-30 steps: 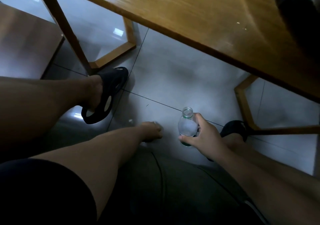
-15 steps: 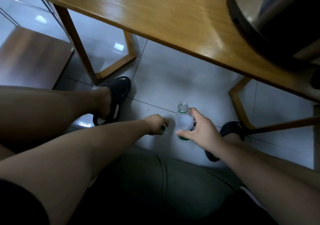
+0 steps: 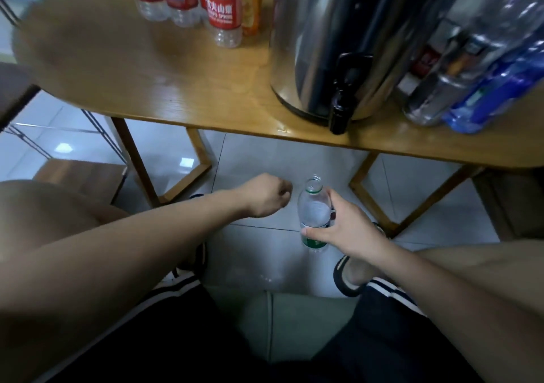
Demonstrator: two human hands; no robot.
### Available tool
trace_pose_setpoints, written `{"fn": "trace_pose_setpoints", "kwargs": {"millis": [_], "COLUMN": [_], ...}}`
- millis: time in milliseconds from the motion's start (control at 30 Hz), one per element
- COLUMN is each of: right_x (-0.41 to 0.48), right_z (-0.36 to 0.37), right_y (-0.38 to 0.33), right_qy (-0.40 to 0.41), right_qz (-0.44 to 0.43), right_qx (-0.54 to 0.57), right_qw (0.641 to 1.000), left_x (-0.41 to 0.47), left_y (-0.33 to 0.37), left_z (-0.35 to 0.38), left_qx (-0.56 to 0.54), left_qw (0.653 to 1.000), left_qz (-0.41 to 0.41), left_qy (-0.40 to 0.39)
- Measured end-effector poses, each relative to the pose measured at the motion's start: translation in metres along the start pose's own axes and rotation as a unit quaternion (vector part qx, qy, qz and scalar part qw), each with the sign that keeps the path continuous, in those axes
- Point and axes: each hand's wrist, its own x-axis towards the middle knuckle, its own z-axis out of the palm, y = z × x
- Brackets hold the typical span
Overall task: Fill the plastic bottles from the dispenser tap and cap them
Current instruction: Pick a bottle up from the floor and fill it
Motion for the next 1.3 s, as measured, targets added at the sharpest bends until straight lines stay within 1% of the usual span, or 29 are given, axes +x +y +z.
{"fn": "trace_pose_setpoints", "kwargs": {"millis": [200,267,400,467,500,533,567,600,667,767,967,1033,1100,1167,1300], "right_x": [-0.028,-0.026,-0.017,-0.016,-0.014,-0.013,-0.011,-0.010,-0.009,-0.004,0.005,0.004,0.005,0.005,0.007], "right_z": [-0.039,-0.053,-0.081,-0.095,-0.100,-0.105,-0.107,-0.107,-0.102,-0.091,-0.079,-0.078,-0.077,-0.075,-0.070], "right_y": [-0.025,-0.031,-0.043,-0.050,-0.053,-0.056,-0.057,-0.059,-0.060,-0.067,-0.070,-0.069,-0.069,-0.068,-0.065], "right_qy": [0.048,0.042,0.010,-0.015,-0.028,-0.037,-0.039,-0.038,-0.024,-0.005,-0.001,-0.003,-0.004,0.003,0.011], "right_qz": [-0.002,-0.004,-0.002,0.001,0.005,0.005,0.005,0.002,-0.006,-0.010,0.001,0.006,0.009,0.014,0.030], "right_qx": [0.020,0.002,-0.065,-0.114,-0.133,-0.145,-0.151,-0.155,-0.147,-0.108,-0.054,-0.051,-0.020,0.013,0.041], "right_qw": [0.999,0.999,0.998,0.993,0.991,0.989,0.988,0.987,0.989,0.994,0.999,0.999,1.000,1.000,0.999], "left_x": [-0.048,-0.061,-0.081,-0.086,-0.087,-0.088,-0.089,-0.089,-0.090,-0.086,-0.089,-0.091,-0.092,-0.093,-0.096], "left_y": [0.053,0.067,0.081,0.091,0.097,0.103,0.110,0.116,0.127,0.135,0.137,0.139,0.139,0.139,0.141], "left_z": [-0.073,-0.103,-0.155,-0.176,-0.183,-0.190,-0.193,-0.193,-0.188,-0.177,-0.181,-0.185,-0.185,-0.183,-0.181], "left_qx": [0.016,-0.005,-0.078,-0.141,-0.175,-0.191,-0.188,-0.178,-0.140,-0.088,0.037,0.059,0.066,0.081,0.113], "left_qw": [1.000,0.999,0.987,0.962,0.941,0.918,0.902,0.893,0.898,0.909,0.918,0.916,0.911,0.903,0.888], "left_qz": [0.013,0.018,0.058,0.090,0.110,0.131,0.150,0.168,0.194,0.208,0.196,0.199,0.210,0.225,0.252], "left_qy": [0.016,0.046,0.129,0.214,0.269,0.322,0.358,0.377,0.370,0.351,0.343,0.343,0.349,0.358,0.368]}}
